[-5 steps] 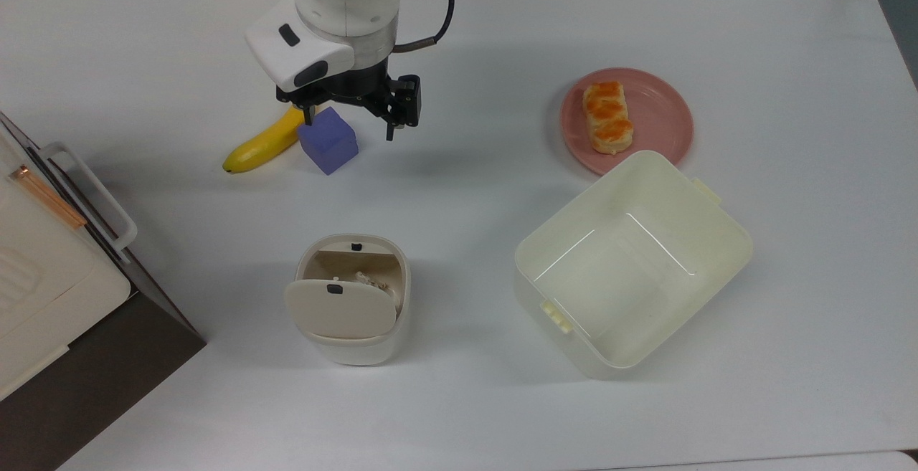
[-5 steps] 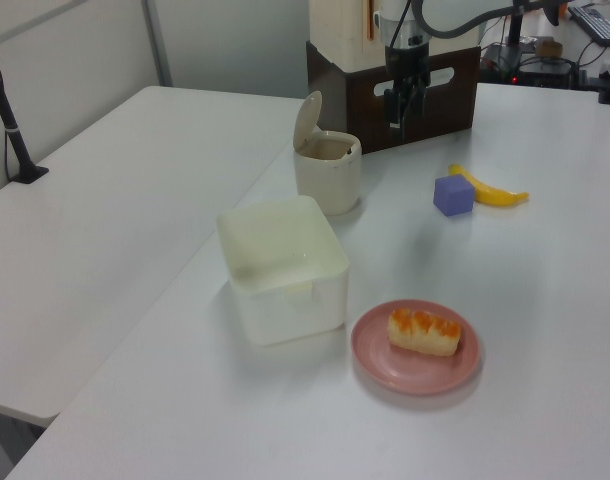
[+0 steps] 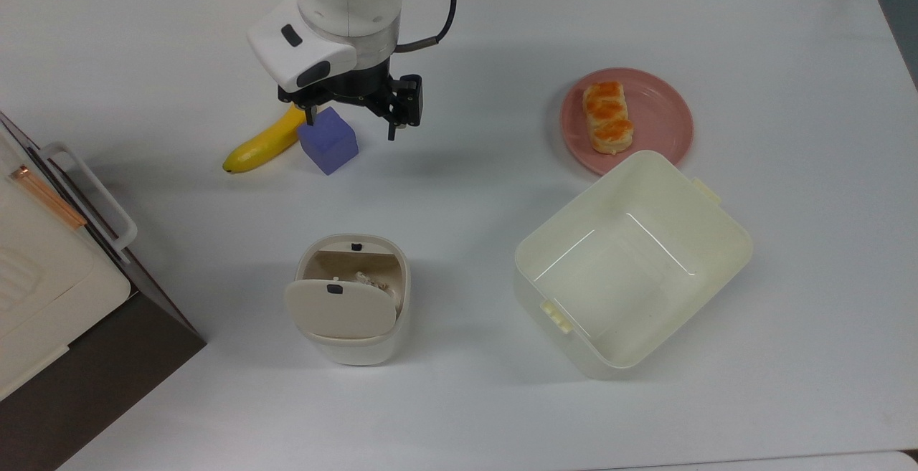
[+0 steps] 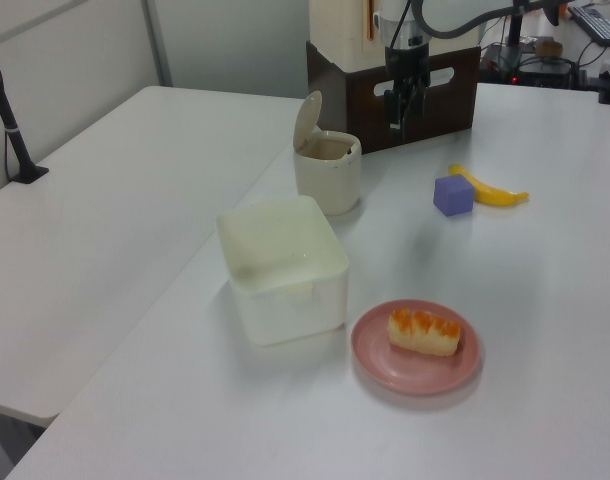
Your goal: Close the trash can
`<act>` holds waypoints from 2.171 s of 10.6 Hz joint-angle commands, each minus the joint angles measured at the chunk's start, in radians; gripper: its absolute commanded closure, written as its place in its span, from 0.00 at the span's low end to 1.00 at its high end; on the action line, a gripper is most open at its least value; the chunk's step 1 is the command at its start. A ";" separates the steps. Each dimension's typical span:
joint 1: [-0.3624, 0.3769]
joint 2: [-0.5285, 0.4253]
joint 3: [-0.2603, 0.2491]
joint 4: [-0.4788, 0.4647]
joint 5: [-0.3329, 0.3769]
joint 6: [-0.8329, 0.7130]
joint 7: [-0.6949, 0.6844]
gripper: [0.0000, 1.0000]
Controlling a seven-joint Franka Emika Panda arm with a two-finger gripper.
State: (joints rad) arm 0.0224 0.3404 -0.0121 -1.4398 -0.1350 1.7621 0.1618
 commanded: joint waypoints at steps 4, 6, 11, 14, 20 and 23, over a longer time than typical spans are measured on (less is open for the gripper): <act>0.008 -0.020 -0.006 -0.010 0.018 -0.030 -0.058 0.00; 0.007 -0.018 -0.006 -0.010 0.018 -0.026 -0.065 0.00; 0.002 -0.001 -0.008 -0.008 0.017 0.194 -0.097 0.83; -0.021 0.048 -0.008 -0.004 0.018 0.560 -0.055 1.00; -0.041 0.166 -0.009 0.120 0.015 0.928 0.093 1.00; -0.044 0.195 -0.008 0.111 0.006 0.935 0.084 1.00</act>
State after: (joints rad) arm -0.0263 0.4978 -0.0135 -1.3477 -0.1344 2.6801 0.2401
